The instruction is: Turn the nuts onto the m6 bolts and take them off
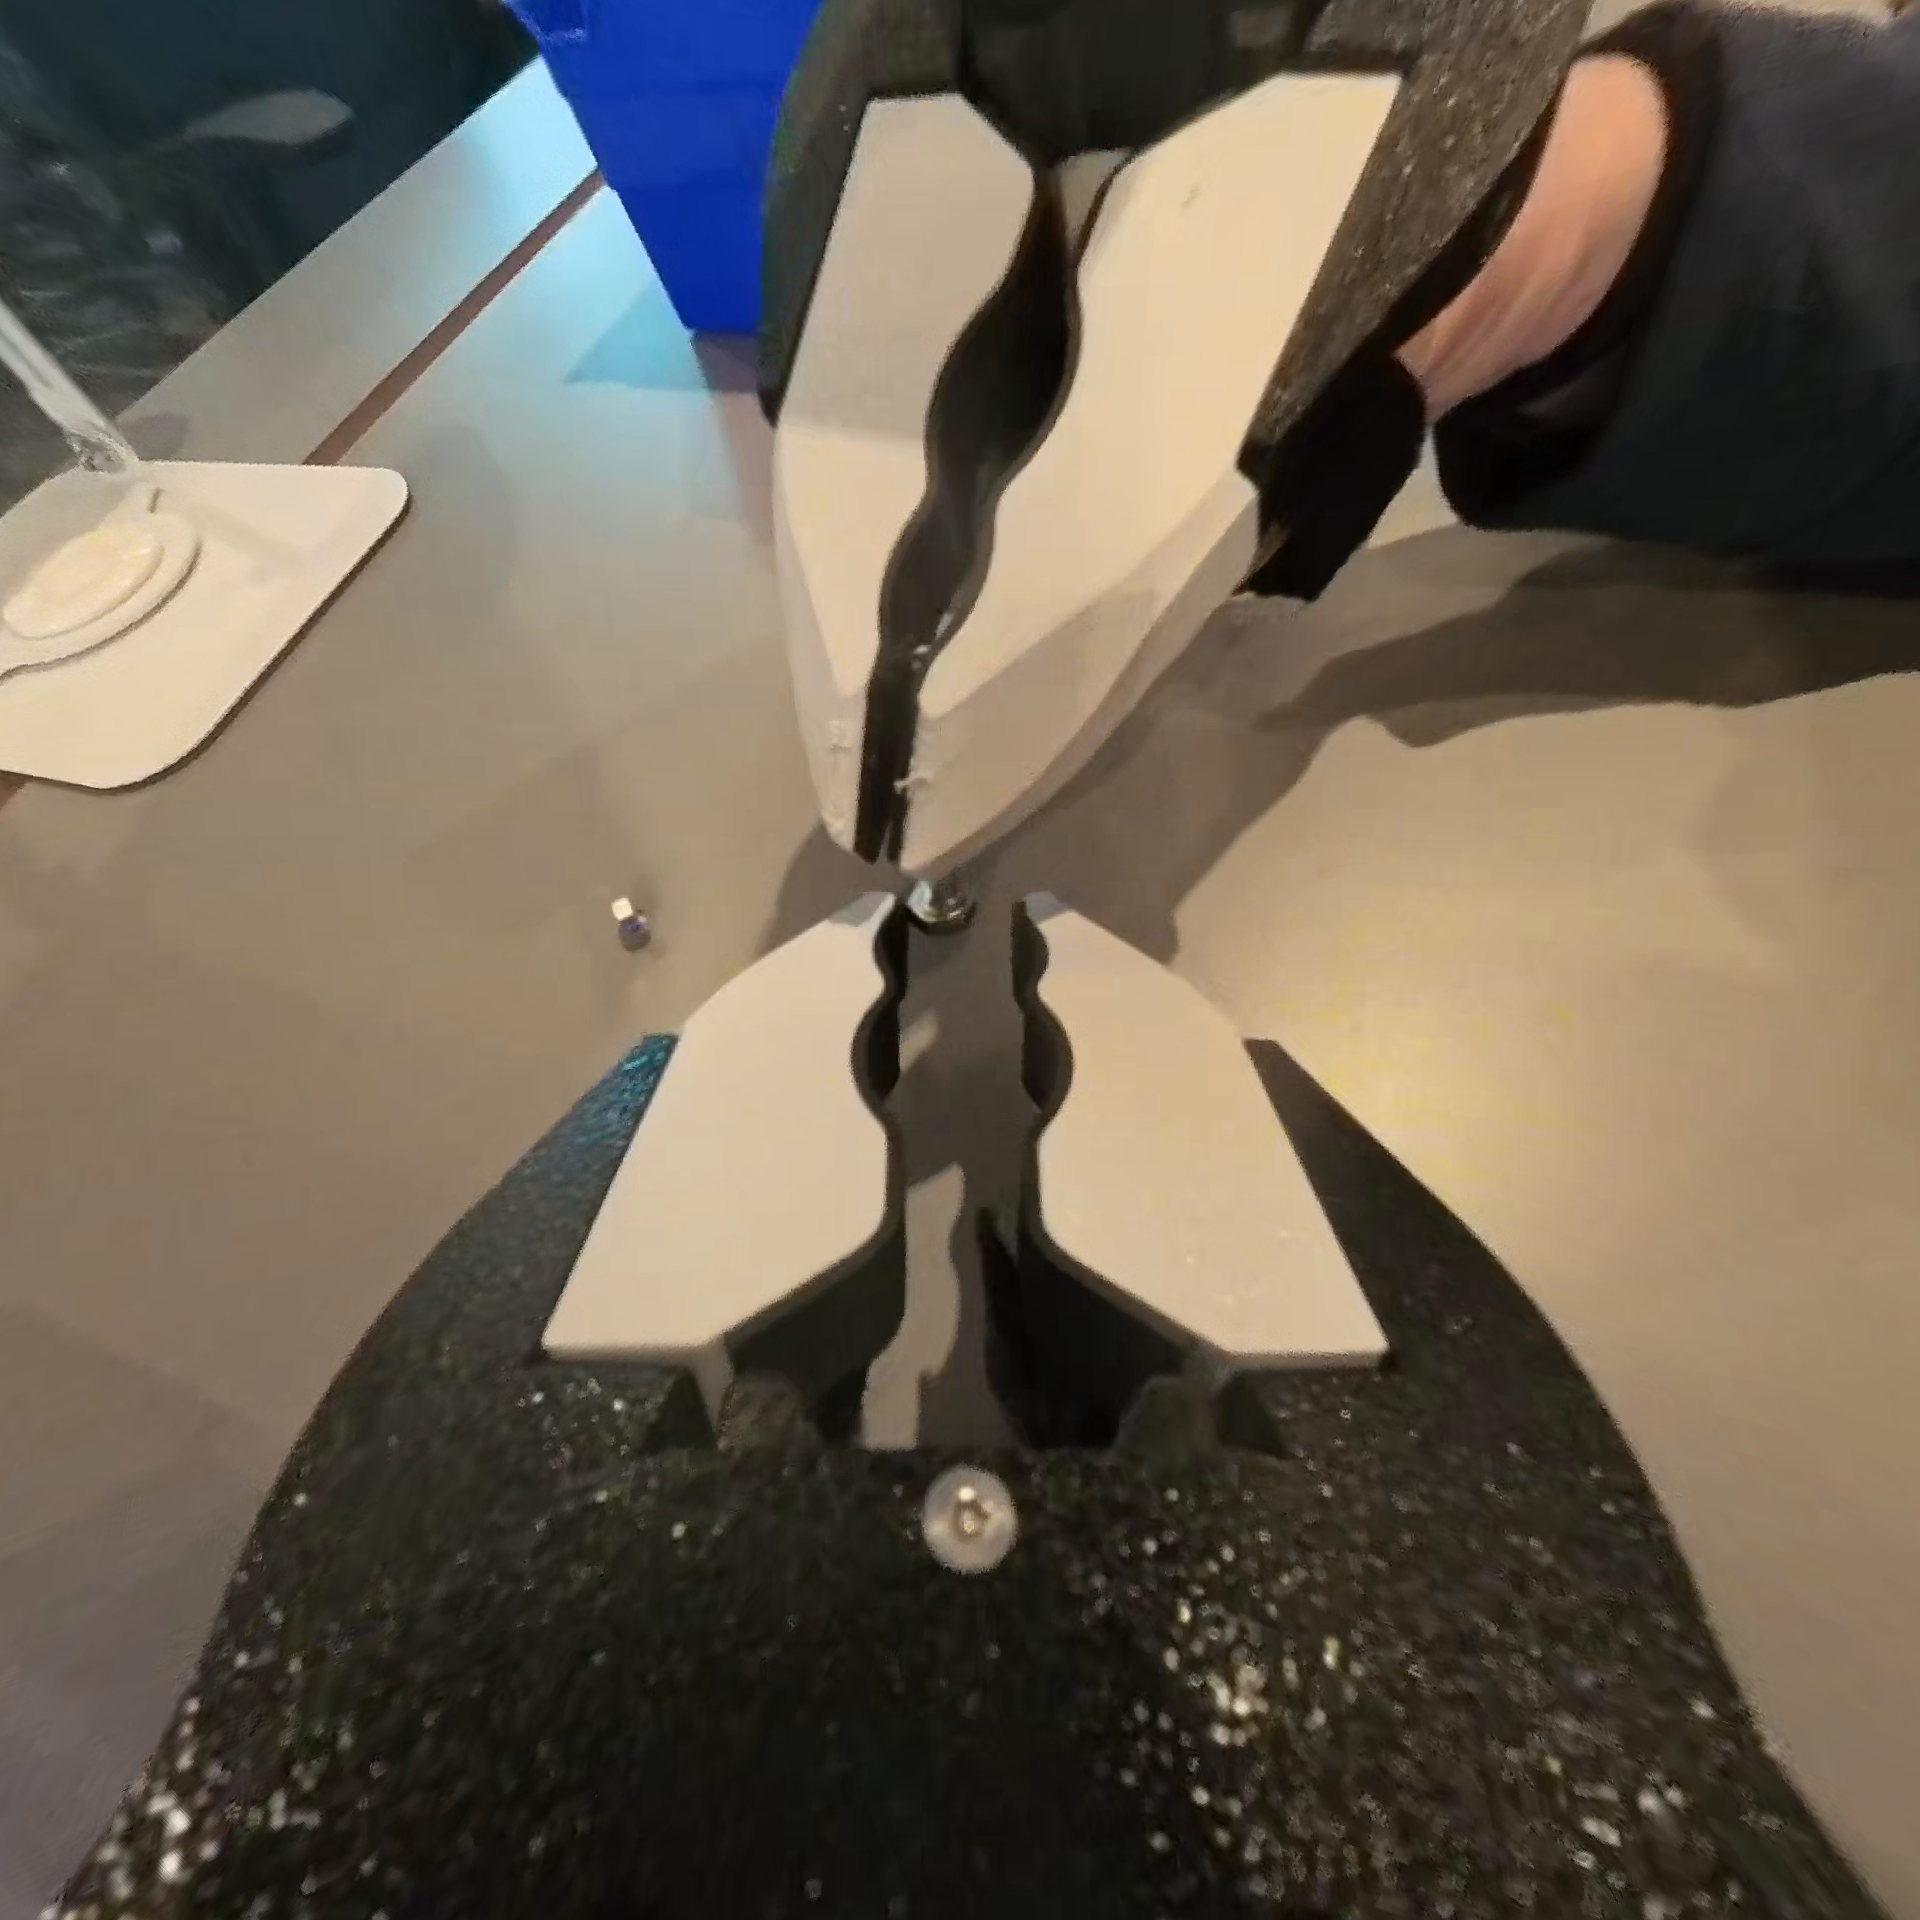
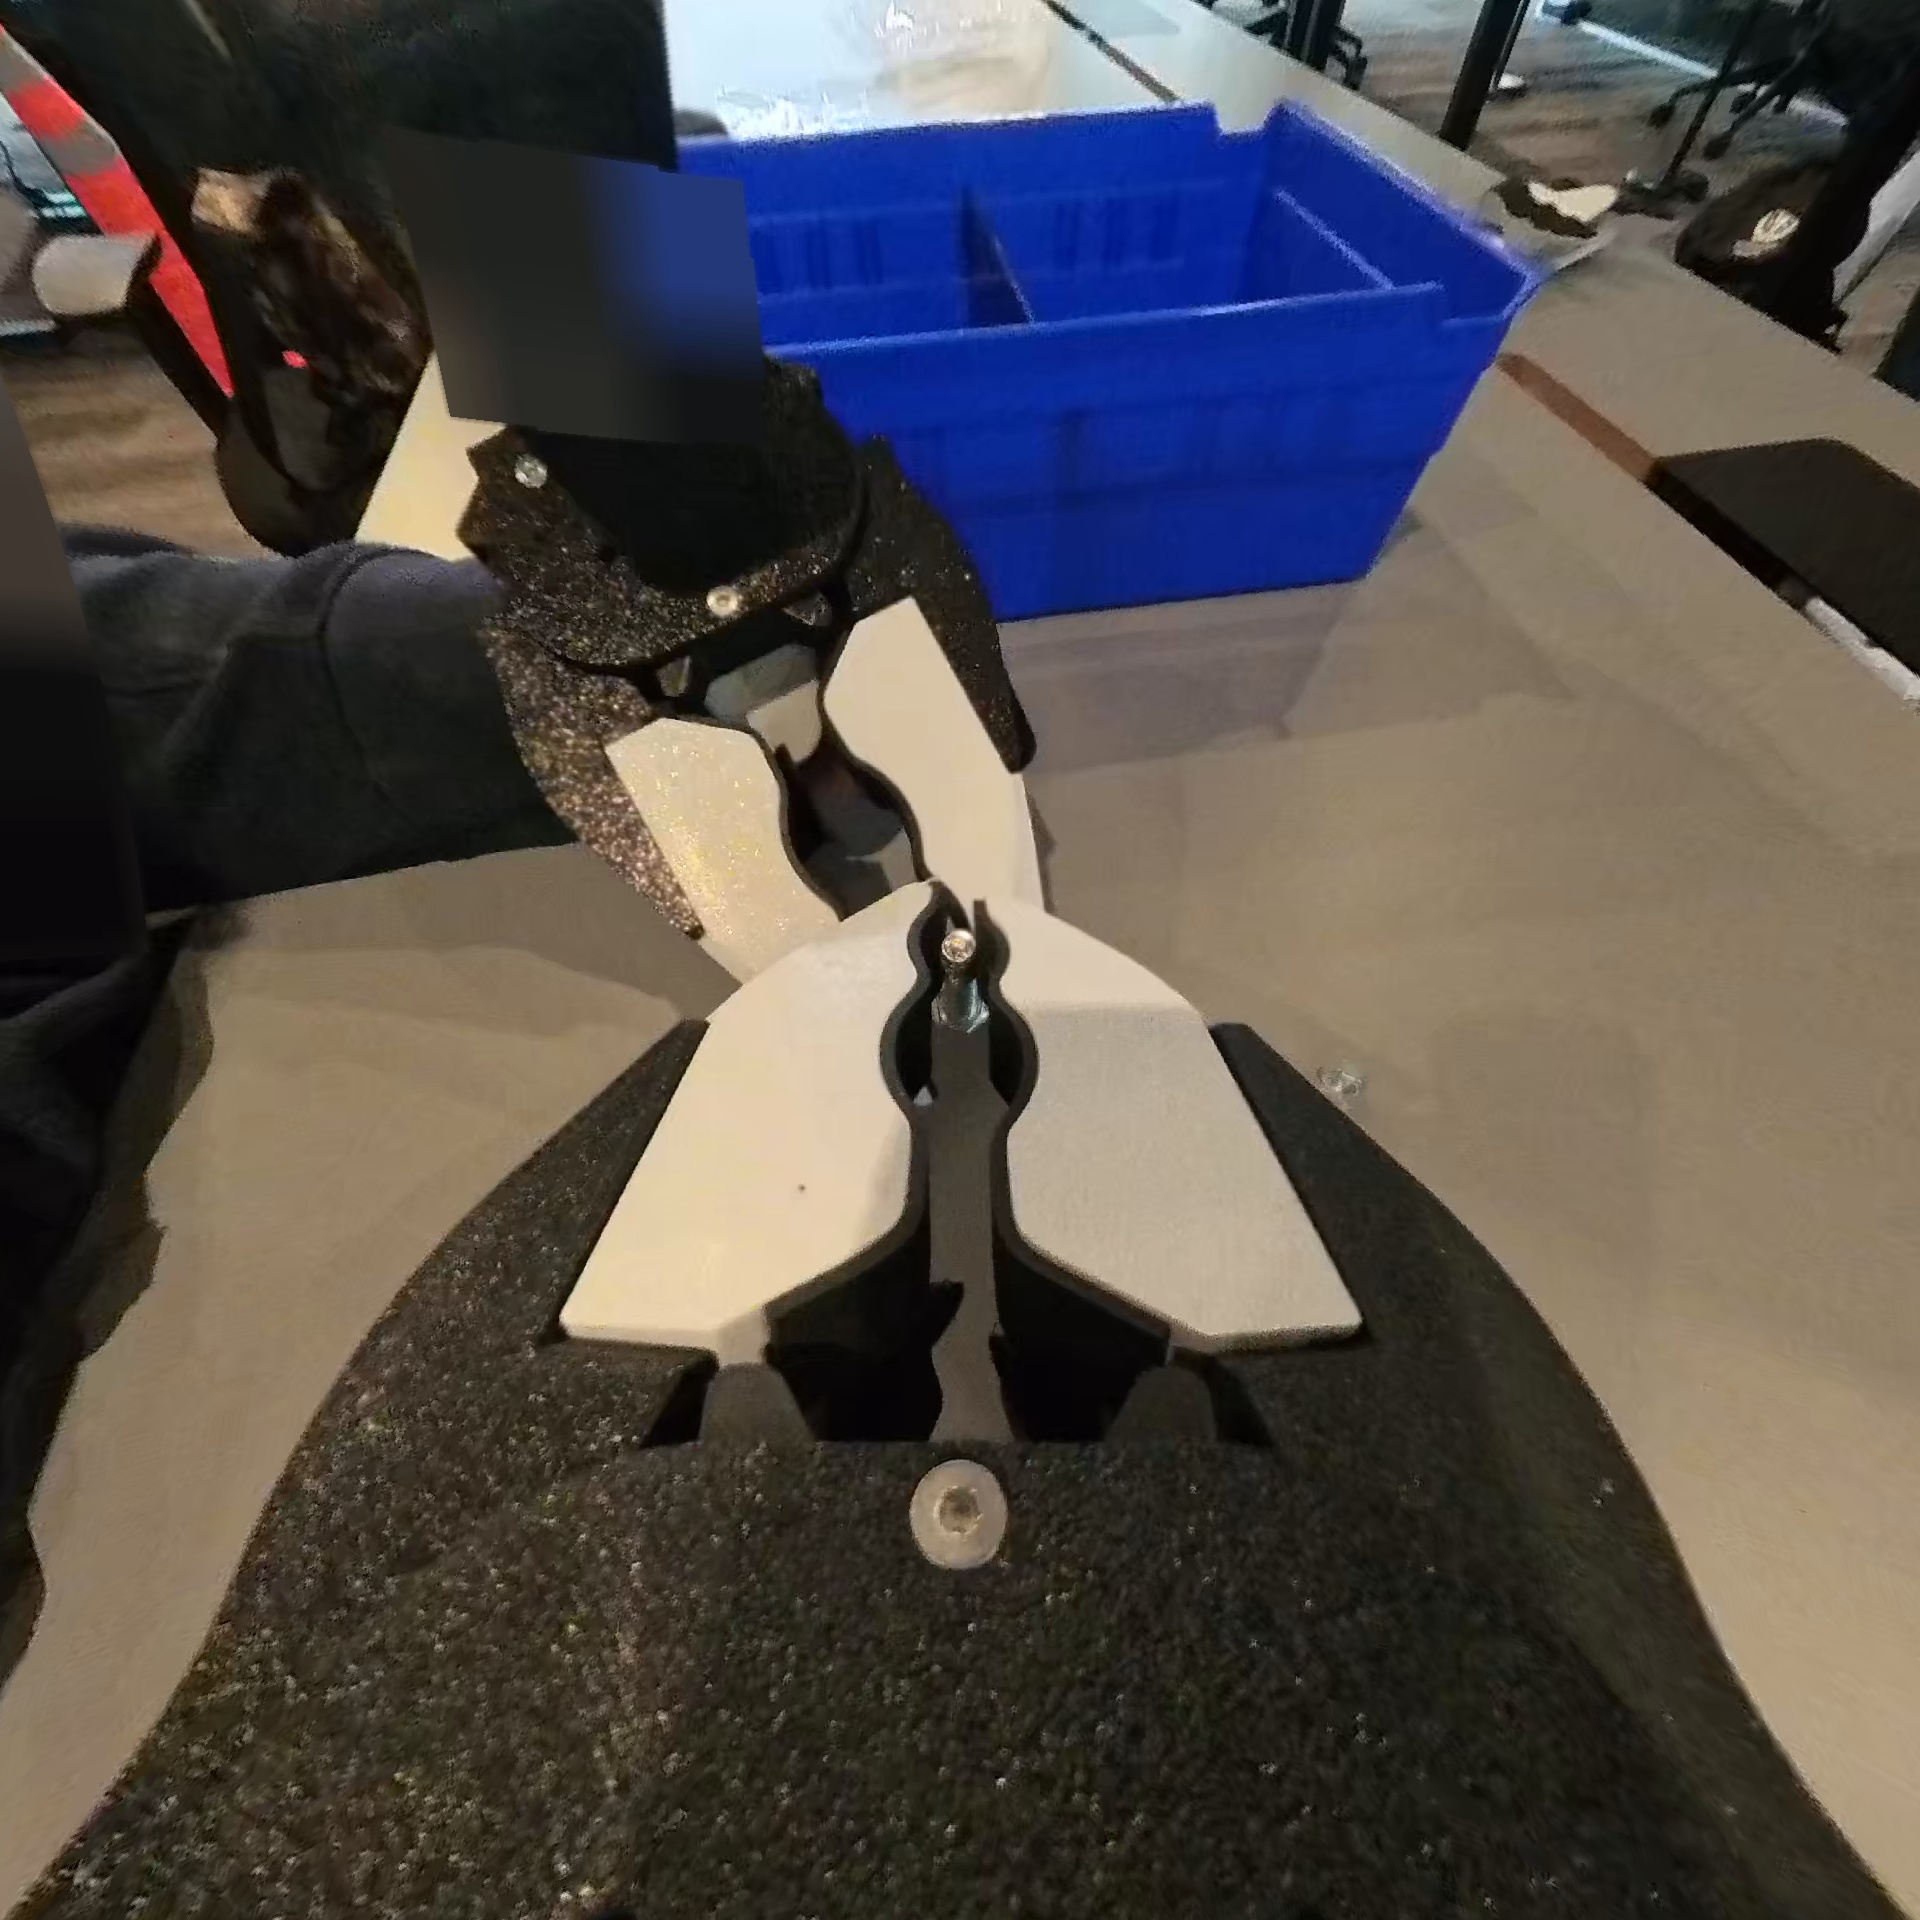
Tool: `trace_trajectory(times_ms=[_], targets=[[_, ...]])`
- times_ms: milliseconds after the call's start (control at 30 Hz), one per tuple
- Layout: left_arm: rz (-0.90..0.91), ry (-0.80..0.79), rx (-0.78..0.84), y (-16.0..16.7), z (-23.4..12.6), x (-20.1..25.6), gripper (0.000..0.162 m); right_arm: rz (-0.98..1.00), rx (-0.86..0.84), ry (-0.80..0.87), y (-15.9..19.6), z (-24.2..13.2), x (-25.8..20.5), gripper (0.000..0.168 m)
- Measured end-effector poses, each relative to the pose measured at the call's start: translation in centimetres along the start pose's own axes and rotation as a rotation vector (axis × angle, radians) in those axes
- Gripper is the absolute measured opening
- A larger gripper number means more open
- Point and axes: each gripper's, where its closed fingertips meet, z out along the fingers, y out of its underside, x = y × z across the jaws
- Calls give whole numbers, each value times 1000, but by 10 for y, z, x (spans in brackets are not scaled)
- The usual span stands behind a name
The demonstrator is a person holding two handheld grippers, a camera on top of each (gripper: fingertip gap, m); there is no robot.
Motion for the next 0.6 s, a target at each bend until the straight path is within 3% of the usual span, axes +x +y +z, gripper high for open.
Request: trace_trajectory(times_ms=[33, 600], targets=[[7, -5, -13, 2, 2, 0, 18, -3, -12, 2, 2, 1, 0, 5], [-58, 14, -13, 4, 6, 0, 10, -9, -42, 1, 8, 5, -1, 5]])
